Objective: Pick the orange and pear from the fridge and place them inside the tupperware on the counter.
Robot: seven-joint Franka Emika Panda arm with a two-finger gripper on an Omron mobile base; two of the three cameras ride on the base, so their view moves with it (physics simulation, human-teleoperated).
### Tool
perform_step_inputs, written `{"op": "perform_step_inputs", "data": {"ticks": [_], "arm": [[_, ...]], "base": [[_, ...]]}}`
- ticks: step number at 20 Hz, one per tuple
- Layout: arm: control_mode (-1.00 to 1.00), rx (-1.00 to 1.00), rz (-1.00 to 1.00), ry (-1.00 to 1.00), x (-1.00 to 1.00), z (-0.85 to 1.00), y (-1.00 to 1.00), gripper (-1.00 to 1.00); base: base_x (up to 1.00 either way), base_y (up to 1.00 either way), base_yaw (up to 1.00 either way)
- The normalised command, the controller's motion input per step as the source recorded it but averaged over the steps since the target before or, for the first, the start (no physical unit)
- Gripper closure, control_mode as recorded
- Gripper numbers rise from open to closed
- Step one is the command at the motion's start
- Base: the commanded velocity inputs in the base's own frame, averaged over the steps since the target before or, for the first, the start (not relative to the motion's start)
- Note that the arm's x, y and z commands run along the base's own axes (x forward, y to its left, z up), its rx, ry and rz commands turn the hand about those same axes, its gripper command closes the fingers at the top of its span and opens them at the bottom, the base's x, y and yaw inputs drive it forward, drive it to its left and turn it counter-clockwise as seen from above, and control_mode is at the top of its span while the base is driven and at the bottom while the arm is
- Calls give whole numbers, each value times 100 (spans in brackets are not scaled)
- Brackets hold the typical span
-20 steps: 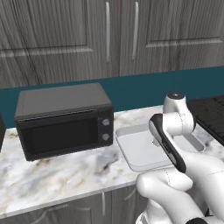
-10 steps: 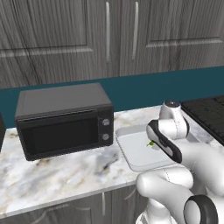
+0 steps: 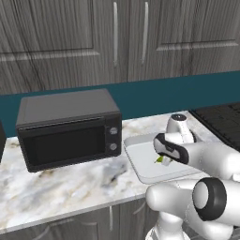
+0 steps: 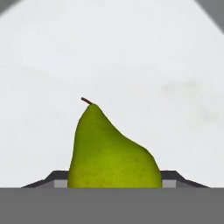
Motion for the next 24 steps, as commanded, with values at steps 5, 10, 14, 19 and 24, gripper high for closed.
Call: {"op": "perform_step_inputs", "data": {"ticks": [5,10,14,19,24], "arm": [[-100,0,4,17,17,-31,0,-100],[-100,0,1,3,-2,-15,0,-100],[-100,0,0,-2,-37,2,0,-100],[-100,0,0,-20,-70,26,0,-100],[-100,0,-1,-30,-85,52,0,-100]], "base": [[0,0,0],[0,0,0],[0,0,0],[0,0,0],[0,0,0]]}}
